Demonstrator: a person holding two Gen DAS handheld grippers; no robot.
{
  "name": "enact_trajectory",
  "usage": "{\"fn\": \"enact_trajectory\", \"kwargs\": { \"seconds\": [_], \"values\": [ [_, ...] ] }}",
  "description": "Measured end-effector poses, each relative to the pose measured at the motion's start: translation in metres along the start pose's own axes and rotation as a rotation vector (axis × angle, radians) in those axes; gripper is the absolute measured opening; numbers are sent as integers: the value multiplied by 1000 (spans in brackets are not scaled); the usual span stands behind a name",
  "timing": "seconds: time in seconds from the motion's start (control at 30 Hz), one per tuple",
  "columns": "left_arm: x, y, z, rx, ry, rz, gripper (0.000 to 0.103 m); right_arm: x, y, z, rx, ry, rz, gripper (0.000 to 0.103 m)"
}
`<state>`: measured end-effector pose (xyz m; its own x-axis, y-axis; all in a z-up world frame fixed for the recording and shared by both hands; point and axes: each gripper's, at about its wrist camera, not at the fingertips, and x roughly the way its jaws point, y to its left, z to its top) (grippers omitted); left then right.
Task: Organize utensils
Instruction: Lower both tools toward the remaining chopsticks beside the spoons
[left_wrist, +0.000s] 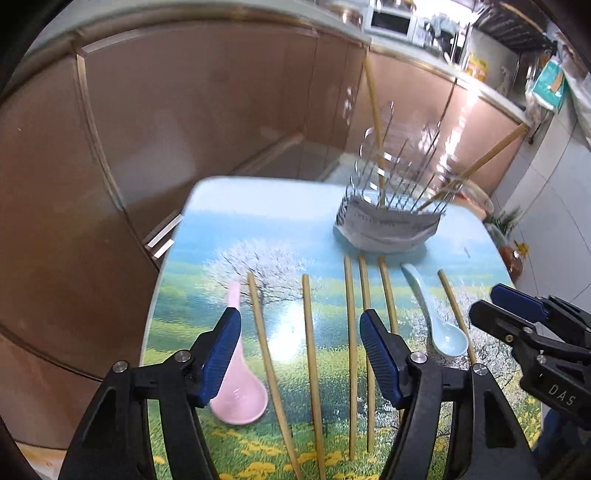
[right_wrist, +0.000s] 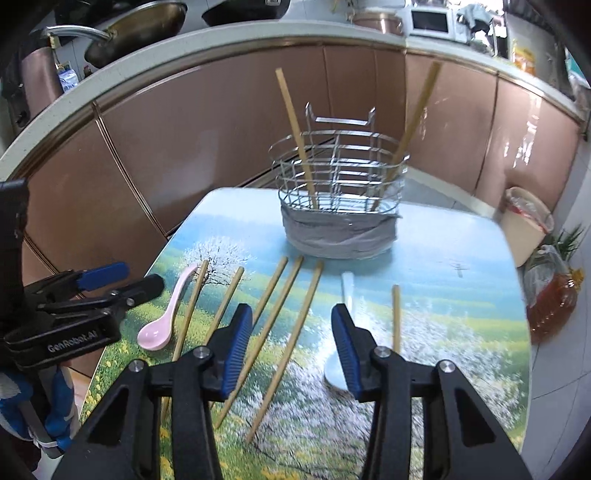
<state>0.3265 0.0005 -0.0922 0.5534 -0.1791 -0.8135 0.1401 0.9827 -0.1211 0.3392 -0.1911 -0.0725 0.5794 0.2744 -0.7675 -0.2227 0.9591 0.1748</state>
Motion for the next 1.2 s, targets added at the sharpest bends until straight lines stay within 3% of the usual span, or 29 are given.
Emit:
{"fn": "enact_trajectory", "kwargs": {
  "seconds": [0.2,0.4,1.1,1.2],
  "values": [
    [45,4,19,6,146,0,64,42,1,12,3,87,31,36],
    [80,7,26,17,255,-3,52,79,9,14,-29,156,23,29],
    [129,22,38,14,357,21,51,136,19,20,-38,277,16,22],
    [136,23,39,14,374,12,45,141,20,20,-41,287,17,20]
  ]
}}
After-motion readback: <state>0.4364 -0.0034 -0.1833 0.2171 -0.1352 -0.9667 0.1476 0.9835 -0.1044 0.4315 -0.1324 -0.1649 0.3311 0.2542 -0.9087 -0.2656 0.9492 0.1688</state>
